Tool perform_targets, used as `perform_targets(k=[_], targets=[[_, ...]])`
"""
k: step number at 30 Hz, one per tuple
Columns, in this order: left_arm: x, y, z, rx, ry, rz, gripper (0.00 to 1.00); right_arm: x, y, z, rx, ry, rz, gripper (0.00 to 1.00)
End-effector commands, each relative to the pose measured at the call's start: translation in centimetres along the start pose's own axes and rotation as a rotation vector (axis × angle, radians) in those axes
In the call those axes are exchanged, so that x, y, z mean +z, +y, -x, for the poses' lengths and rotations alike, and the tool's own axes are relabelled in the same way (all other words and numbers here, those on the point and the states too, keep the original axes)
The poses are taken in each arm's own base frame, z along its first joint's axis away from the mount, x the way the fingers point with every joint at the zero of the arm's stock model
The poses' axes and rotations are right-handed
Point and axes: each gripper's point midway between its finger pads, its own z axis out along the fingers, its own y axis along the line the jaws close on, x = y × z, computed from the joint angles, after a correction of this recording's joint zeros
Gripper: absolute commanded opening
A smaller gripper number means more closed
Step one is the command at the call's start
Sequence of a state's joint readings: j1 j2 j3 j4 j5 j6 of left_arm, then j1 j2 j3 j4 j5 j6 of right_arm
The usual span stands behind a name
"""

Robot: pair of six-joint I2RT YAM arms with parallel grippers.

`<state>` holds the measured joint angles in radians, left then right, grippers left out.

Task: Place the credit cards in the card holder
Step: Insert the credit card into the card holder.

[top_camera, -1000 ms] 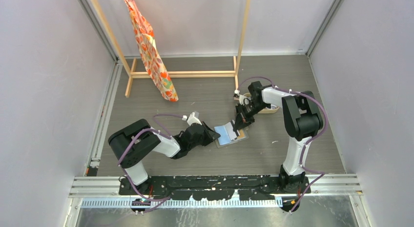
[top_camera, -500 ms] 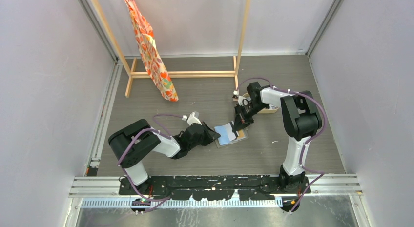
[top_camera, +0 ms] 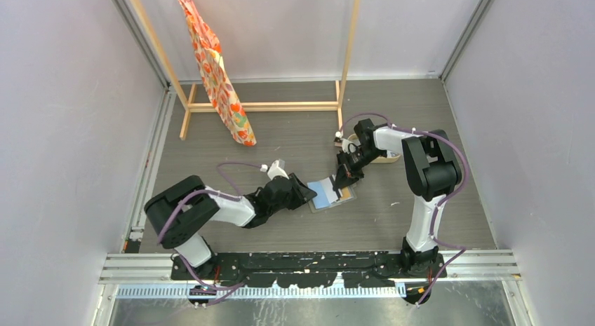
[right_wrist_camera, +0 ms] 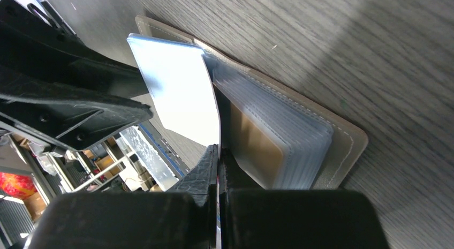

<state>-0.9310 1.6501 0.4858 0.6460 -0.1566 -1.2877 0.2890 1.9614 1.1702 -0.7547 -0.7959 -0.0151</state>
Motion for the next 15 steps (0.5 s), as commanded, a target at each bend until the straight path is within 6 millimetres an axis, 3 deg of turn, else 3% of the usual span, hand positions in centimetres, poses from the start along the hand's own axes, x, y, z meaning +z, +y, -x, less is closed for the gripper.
perform_targets(k=[1, 5, 8, 11, 15], targets=[[-2.1, 0.4, 1.2, 0.084, -0.024, 0.06, 0.34, 0.7, -1.0, -0.3, 0.0, 0.017, -0.042, 0.01], [-4.4, -0.4, 2.3, 0.154, -0.043, 0.057, 0.37, 0.6, -1.1, -0.2, -0.005, 0.015, -0.043, 0.01], [-5.4, -2.2, 2.7, 0.186, -0.037, 0.002, 0.35, 0.5, -1.0, -0.1, -0.01, 0.013, -0.042, 0.01], [-4.9, -3.9, 2.0, 0.22, 0.022, -0.031, 0.3, 0.6, -1.0, -0.2, -0.01, 0.015, -0.043, 0.01], [-3.0, -4.3, 0.8, 0.216, 0.073, -0.043, 0.19, 0.6, -1.0, -0.1, -0.013, 0.014, -0.044, 0.01]])
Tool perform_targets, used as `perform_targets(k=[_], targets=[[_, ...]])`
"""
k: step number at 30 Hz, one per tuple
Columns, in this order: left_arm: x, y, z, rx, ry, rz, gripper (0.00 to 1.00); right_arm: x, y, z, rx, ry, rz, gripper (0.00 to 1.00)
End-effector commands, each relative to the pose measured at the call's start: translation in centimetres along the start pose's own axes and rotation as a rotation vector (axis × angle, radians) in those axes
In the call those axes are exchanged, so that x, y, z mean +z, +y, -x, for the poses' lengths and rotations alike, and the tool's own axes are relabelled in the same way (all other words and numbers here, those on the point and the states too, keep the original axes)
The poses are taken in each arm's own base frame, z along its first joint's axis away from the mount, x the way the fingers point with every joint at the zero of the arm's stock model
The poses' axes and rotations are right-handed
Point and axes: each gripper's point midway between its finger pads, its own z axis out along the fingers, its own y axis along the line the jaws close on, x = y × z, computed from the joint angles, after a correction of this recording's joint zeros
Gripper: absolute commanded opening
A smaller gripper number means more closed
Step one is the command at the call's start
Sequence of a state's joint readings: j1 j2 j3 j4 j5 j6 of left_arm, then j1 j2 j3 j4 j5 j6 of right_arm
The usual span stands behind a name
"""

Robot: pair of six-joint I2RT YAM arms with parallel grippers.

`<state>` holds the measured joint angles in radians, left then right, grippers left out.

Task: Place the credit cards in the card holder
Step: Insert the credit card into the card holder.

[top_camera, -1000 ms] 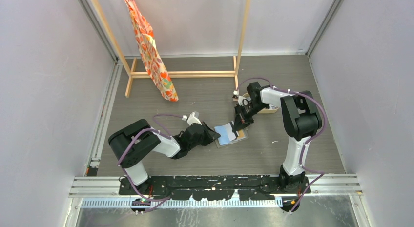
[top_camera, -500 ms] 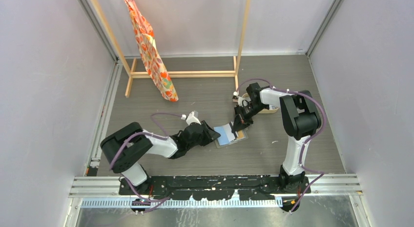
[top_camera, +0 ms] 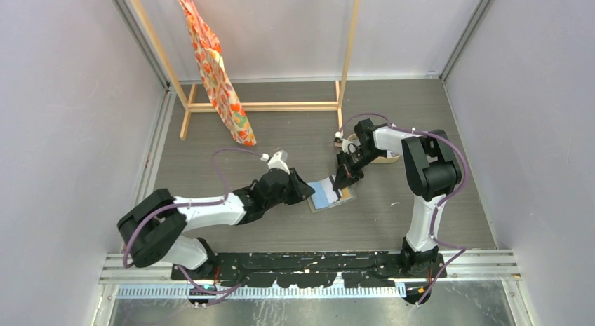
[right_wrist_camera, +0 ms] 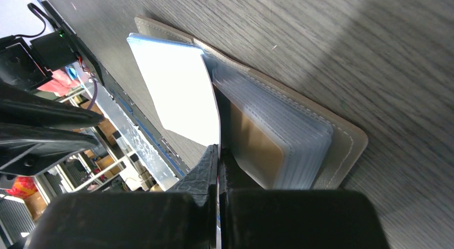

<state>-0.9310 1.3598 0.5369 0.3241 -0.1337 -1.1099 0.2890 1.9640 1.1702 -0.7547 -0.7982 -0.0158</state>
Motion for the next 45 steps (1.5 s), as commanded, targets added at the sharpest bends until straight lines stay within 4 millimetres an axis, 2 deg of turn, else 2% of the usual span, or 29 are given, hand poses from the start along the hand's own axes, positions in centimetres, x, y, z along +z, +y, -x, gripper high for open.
perform_targets(k=[1, 5, 8, 12, 15, 24, 39, 45], targets=[[1.9, -0.8, -1.2, 0.039, 0.07, -0.021, 0.18, 0.5, -1.0, -0.2, -0.012, 0.012, -0.046, 0.01], [3.7, 0.2, -2.3, 0.033, 0.112, 0.022, 0.14, 0.5, -0.9, -0.1, -0.017, 0.012, -0.045, 0.01], [4.4, 1.8, -3.0, 0.031, 0.136, 0.096, 0.11, 0.4, -0.8, 0.0, -0.024, 0.011, -0.045, 0.01], [4.3, 3.8, -3.5, -0.005, 0.125, 0.163, 0.06, 0.2, -0.6, 0.0, -0.036, 0.013, -0.039, 0.01], [4.0, 4.4, -3.3, -0.012, 0.115, 0.195, 0.05, -0.2, -0.1, -0.1, -0.065, 0.021, -0.03, 0.01], [4.0, 4.6, -3.3, -0.011, 0.109, 0.202, 0.01, -1.2, 0.5, -0.4, -0.084, -0.002, -0.044, 0.01], [4.1, 4.5, -3.4, -0.002, 0.11, 0.183, 0.0, -0.6, 0.4, -1.3, -0.062, 0.044, -0.068, 0.01], [4.1, 4.4, -3.5, 0.0, 0.114, 0.179, 0.0, -0.3, 0.4, -0.8, -0.057, 0.046, -0.066, 0.01]])
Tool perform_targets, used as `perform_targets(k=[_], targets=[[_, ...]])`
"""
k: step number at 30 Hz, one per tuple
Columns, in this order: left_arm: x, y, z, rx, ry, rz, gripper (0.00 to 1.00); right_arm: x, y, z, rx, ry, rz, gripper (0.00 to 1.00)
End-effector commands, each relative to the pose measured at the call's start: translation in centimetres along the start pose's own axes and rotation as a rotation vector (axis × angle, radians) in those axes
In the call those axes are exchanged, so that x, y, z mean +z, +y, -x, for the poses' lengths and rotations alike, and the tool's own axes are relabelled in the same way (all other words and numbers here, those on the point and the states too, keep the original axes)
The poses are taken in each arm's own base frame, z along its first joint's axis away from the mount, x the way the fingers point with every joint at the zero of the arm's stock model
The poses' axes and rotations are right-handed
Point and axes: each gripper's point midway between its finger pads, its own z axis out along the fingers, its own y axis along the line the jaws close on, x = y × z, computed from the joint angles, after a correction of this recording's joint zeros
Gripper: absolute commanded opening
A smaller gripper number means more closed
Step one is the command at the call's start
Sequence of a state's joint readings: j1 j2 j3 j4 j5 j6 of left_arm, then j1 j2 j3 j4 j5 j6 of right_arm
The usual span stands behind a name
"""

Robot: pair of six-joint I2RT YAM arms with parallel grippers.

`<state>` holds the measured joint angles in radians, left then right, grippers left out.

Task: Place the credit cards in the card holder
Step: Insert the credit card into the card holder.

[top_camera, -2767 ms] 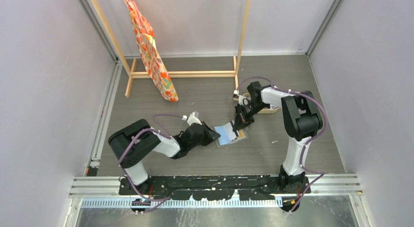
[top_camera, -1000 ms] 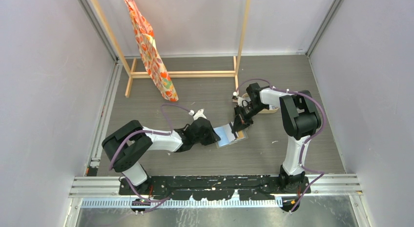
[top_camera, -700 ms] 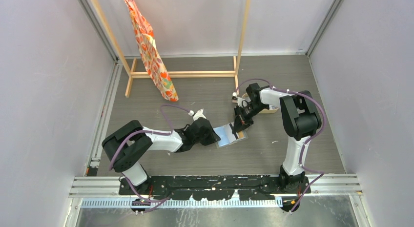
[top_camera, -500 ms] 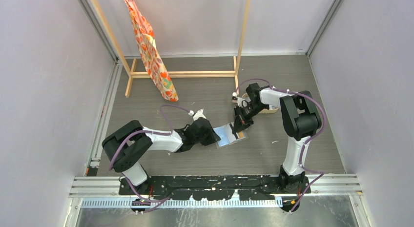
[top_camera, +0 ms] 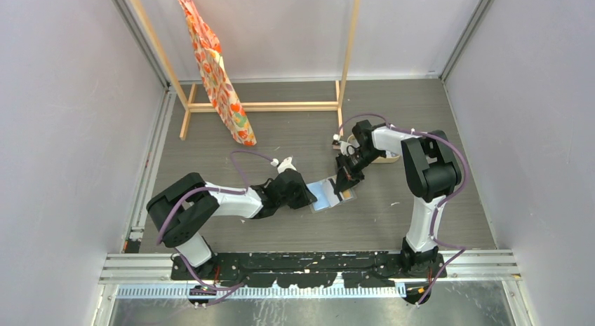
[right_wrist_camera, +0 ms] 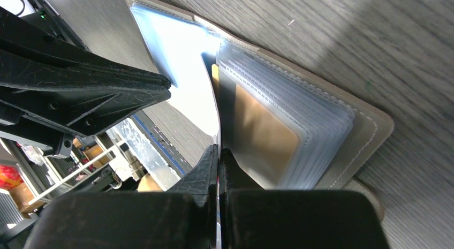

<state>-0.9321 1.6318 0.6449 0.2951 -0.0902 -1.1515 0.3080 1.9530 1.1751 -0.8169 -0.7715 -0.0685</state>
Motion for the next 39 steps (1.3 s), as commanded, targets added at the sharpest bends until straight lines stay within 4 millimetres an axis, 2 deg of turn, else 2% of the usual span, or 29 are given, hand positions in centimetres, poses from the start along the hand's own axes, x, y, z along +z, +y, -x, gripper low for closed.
perform_targets(k=[1, 14, 27, 39], targets=[[0.0, 0.9, 0.2, 0.016, -0.016, 0.031, 0.0, -0.2, 0.2, 0.6, -0.023, -0.002, -0.041, 0.01], [0.0, 0.9, 0.1, 0.019, -0.015, 0.024, 0.0, 1.0, 0.5, 0.8, -0.045, 0.051, -0.042, 0.01], [0.0, 0.7, 0.0, 0.017, -0.012, 0.008, 0.02, 1.5, 1.0, 1.6, -0.033, 0.018, 0.0, 0.01], [0.0, 0.5, 0.1, 0.01, -0.023, -0.016, 0.05, 2.5, 0.2, 1.9, 0.019, 0.004, -0.004, 0.01]])
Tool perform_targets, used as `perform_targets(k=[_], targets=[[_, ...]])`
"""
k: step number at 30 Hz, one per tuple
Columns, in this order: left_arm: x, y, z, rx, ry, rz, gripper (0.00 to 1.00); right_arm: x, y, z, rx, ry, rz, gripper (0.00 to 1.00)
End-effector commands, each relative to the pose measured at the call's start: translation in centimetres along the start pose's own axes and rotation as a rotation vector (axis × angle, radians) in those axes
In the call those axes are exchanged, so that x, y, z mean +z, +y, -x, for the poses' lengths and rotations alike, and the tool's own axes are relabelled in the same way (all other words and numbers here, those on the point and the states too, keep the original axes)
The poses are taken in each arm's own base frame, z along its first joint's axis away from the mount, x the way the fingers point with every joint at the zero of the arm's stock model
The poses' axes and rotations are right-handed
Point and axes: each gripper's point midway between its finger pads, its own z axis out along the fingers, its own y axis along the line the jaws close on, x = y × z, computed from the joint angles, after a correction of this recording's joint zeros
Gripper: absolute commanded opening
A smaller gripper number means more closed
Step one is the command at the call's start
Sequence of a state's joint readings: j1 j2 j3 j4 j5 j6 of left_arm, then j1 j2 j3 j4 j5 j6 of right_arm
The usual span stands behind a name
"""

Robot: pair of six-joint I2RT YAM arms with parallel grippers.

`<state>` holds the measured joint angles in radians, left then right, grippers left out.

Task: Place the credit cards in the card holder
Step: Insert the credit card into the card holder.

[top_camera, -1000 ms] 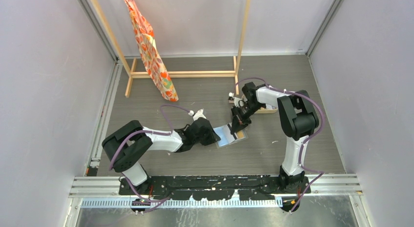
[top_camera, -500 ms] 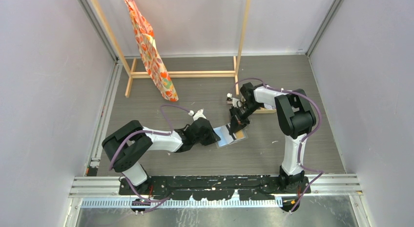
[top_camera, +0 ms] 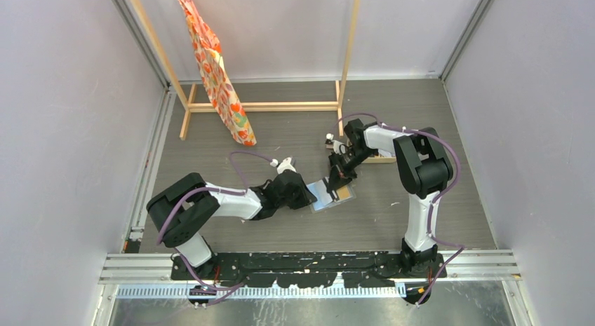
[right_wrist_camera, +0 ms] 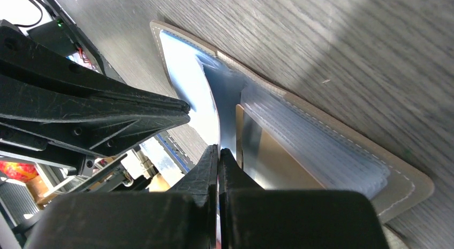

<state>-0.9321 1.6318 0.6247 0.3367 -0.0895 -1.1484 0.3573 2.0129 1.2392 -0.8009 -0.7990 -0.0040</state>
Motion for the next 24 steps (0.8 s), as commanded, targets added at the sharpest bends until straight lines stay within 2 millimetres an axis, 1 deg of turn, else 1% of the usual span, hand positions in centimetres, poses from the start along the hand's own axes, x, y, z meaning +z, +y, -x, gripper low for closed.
perform_targets(k=[1, 8, 17, 22, 24], targets=[[0.0, 0.4, 0.1, 0.009, -0.016, -0.003, 0.05, 1.1, -1.2, 0.5, 0.009, -0.015, -0.03, 0.02], [-0.6, -1.0, 0.5, 0.026, -0.053, -0.114, 0.09, 1.3, -1.0, 0.4, -0.002, -0.006, -0.029, 0.02], [-1.4, -4.5, 1.4, 0.091, -0.079, -0.263, 0.15, 1.3, -1.0, 0.3, -0.018, 0.0, -0.039, 0.05], [-0.8, -5.7, 1.5, 0.093, -0.078, -0.303, 0.15, 1.3, -0.9, 0.3, -0.023, 0.001, -0.039, 0.05], [-0.2, -5.7, 1.5, 0.094, -0.073, -0.296, 0.14, 1.3, -0.9, 0.3, -0.024, 0.001, -0.04, 0.06]])
